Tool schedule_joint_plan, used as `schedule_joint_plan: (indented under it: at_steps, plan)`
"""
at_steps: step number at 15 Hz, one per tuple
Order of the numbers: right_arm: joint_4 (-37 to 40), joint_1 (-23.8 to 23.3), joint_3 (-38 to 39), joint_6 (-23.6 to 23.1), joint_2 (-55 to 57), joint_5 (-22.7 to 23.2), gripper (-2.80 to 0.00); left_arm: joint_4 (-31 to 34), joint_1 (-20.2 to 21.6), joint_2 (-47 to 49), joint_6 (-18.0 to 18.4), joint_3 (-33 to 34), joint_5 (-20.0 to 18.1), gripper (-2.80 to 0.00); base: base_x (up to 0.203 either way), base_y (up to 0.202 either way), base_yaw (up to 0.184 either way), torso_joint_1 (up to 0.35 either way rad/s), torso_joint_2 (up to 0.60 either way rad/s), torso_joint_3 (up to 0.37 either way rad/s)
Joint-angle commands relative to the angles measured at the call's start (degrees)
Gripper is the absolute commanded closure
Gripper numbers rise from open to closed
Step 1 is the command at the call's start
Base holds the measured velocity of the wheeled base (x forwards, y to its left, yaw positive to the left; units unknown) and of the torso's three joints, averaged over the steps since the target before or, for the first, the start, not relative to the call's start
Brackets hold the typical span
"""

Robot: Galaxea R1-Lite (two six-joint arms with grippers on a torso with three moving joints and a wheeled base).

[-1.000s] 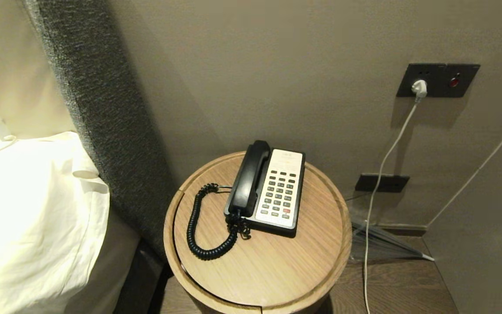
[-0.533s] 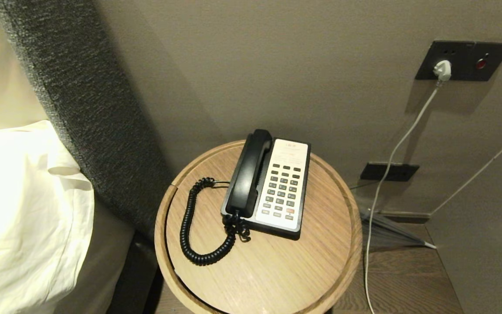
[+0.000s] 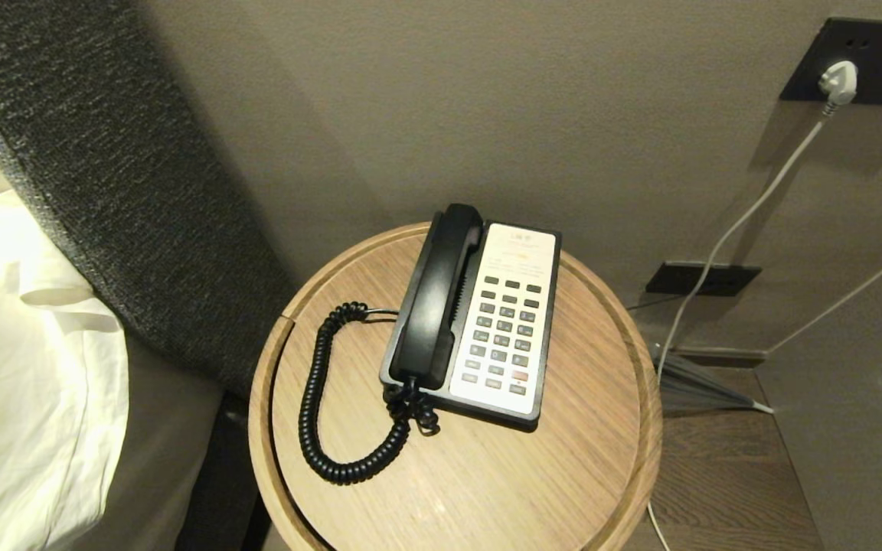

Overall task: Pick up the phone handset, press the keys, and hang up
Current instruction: Pick up the desk phone handset

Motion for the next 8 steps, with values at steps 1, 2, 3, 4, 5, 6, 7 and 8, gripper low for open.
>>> schedule_joint_plan:
  at_steps: [1, 2, 3, 4, 5, 6, 7, 8]
  plan:
    - [-0.1, 0.0, 1.2, 0.0, 0.0, 0.0, 0.00, 0.0, 0.0, 0.1, 0.0, 1.1, 0.0, 0.00, 0.000, 0.000, 0.000, -0.002, 0.00, -0.105]
    - [-0.1, 0.0, 1.1, 0.0, 0.0, 0.0, 0.00, 0.0, 0.0, 0.1, 0.1, 1.1, 0.0, 0.00, 0.000, 0.000, 0.000, 0.000, 0.00, -0.061]
    - [-0.1, 0.0, 1.1, 0.0, 0.0, 0.0, 0.00, 0.0, 0.0, 0.1, 0.3, 1.1, 0.0, 0.00, 0.000, 0.000, 0.000, 0.002, 0.00, -0.026]
    - [-0.1, 0.0, 1.1, 0.0, 0.0, 0.0, 0.00, 0.0, 0.0, 0.1, 0.3, 1.1, 0.0, 0.00, 0.000, 0.000, 0.000, 0.000, 0.00, 0.000]
    - [-0.1, 0.0, 1.1, 0.0, 0.0, 0.0, 0.00, 0.0, 0.0, 0.1, 0.3, 1.1, 0.0, 0.00, 0.000, 0.000, 0.000, 0.000, 0.00, 0.000]
    - [-0.1, 0.0, 1.1, 0.0, 0.0, 0.0, 0.00, 0.0, 0.0, 0.1, 0.3, 1.1, 0.0, 0.00, 0.000, 0.000, 0.000, 0.000, 0.00, 0.000]
    - [-0.1, 0.0, 1.1, 0.0, 0.0, 0.0, 0.00, 0.0, 0.0, 0.1, 0.4, 1.1, 0.0, 0.00, 0.000, 0.000, 0.000, 0.000, 0.00, 0.000]
    - [-0.1, 0.0, 1.1, 0.0, 0.0, 0.0, 0.00, 0.2, 0.0, 0.1, 0.7, 1.1, 0.1, 0.00, 0.000, 0.000, 0.000, 0.000, 0.00, 0.000]
